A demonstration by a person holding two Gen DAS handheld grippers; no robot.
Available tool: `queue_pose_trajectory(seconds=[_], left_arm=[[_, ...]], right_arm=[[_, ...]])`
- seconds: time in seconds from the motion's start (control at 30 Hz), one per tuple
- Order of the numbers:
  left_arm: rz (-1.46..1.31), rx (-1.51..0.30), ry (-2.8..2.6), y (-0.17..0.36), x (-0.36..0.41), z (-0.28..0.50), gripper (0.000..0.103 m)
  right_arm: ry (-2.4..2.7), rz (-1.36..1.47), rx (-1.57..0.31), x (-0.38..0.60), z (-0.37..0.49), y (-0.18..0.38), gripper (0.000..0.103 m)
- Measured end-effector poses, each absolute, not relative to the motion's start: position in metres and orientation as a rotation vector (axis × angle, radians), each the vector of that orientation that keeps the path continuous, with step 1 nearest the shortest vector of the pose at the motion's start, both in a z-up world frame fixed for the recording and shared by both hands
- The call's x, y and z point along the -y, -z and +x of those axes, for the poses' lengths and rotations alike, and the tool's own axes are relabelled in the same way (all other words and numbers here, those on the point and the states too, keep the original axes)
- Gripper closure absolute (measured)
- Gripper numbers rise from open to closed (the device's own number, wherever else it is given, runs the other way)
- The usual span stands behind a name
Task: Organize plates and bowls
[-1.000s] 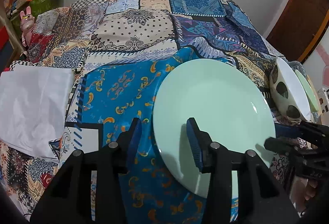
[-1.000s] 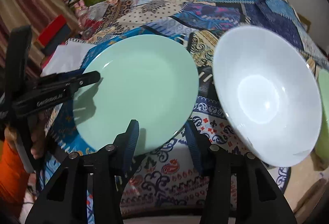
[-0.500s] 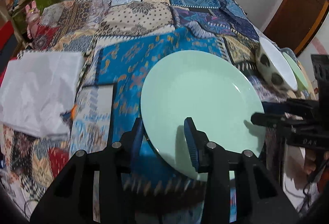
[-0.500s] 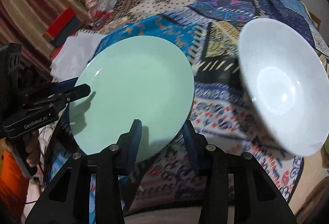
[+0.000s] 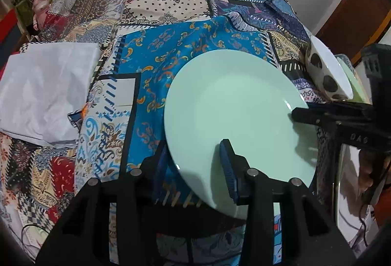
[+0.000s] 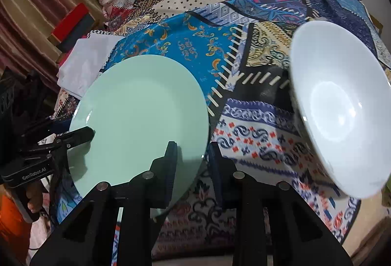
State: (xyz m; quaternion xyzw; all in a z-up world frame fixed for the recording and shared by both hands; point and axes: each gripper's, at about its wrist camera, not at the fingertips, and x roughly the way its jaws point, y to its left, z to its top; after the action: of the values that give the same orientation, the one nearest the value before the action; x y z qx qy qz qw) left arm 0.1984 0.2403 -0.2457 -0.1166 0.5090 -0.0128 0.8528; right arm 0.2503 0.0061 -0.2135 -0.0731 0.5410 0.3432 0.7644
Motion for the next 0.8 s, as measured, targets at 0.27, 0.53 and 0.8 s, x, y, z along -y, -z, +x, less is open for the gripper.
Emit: queue_pose_trajectory(seconds=[0.27,0.53,0.8], left_arm=[[-0.198,-1.044,0.004,0.242,-0.228,0.191,0.060],[-0.260,-1.029,-0.005,0.232,-0.225,0.179,0.060],[-0.267,-1.007,0.019,0.214,-0.212,0.165,0.060]], right_arm=[[-0.766,-0.100,-1.192,-0.004,0.252,0.214,0.078],[-0.783,-0.087,-1.132,0.005,0.237,0.200,0.078],[-0.781,-0.073,-1.086,0.019,0.227,0.183,0.078]])
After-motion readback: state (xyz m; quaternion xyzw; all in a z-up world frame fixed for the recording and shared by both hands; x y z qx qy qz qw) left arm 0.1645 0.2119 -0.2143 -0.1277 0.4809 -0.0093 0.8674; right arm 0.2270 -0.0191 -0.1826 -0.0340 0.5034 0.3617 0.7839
